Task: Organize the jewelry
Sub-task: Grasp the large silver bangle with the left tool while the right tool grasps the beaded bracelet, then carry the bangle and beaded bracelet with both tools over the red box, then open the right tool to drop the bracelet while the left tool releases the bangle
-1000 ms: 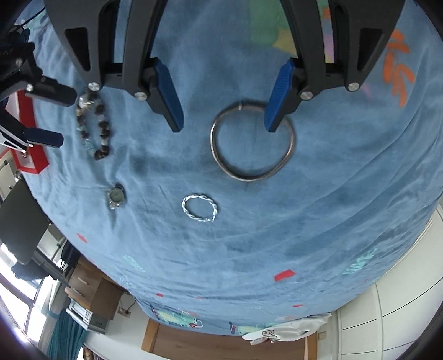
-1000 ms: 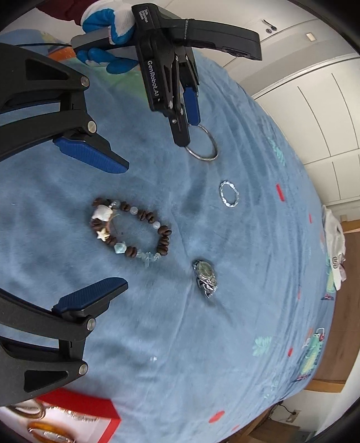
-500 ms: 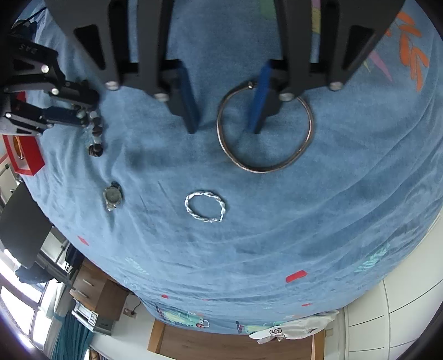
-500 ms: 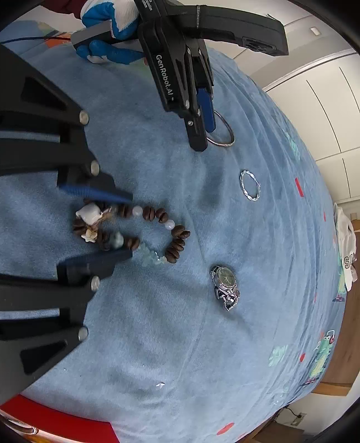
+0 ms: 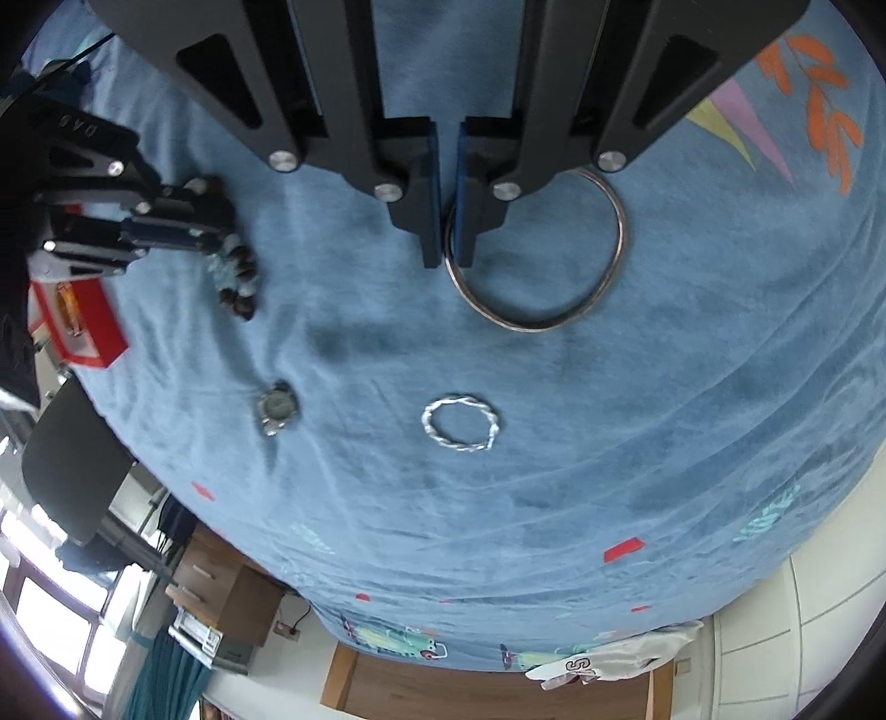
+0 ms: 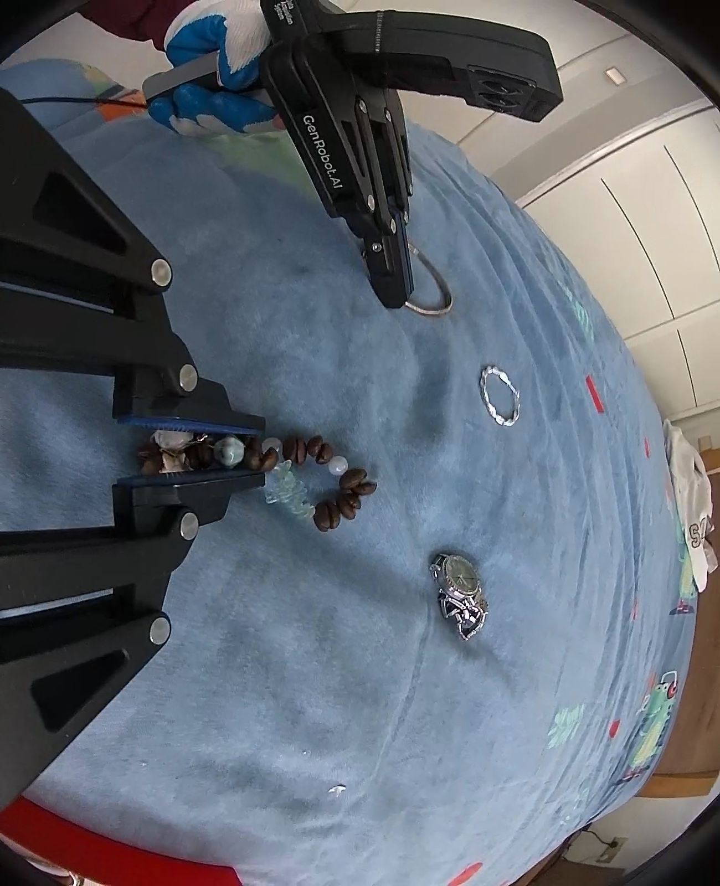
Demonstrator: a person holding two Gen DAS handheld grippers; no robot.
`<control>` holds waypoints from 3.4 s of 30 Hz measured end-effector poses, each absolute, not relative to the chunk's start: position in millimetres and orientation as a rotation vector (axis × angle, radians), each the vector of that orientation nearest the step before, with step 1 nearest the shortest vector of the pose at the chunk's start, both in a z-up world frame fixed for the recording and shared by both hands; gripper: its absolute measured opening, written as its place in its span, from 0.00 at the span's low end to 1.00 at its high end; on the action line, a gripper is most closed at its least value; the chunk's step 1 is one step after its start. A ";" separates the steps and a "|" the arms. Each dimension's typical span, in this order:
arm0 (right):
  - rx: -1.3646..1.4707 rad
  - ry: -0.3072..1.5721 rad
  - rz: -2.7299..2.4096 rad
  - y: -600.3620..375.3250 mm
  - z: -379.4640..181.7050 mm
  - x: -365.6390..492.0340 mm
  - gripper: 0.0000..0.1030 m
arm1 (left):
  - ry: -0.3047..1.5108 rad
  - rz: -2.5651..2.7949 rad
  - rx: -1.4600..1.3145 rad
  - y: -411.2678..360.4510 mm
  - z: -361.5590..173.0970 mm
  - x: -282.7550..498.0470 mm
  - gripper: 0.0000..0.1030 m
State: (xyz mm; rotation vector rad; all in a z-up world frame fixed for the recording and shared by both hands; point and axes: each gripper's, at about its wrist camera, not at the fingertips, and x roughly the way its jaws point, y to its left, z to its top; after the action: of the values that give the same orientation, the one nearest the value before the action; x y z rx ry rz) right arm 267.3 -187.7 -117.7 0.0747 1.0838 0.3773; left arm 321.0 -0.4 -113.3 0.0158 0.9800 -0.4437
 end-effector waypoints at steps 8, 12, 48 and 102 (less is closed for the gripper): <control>0.067 1.037 0.380 -192.2 -88.8 248.7 0.11 | 0.936 -0.462 -0.051 -0.7 -81.8 301.8 0.03; 0.053 1.009 0.367 -194.8 -69.0 237.2 0.11 | 0.909 -0.470 -0.047 -4.6 -64.0 288.8 0.03; 0.040 0.879 0.130 -326.2 23.2 140.8 0.11 | 0.805 -0.688 0.039 -139.6 38.8 207.5 0.03; 0.153 1.039 -0.011 -521.1 -89.7 165.3 0.13 | 1.030 -0.888 0.177 -383.4 -90.8 209.2 0.05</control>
State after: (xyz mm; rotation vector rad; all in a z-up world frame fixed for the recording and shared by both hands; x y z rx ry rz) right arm 165.3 -521.1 -89.7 0.1532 1.0388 -0.0110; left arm 209.2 -383.4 -90.8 0.1769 1.0297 -0.8876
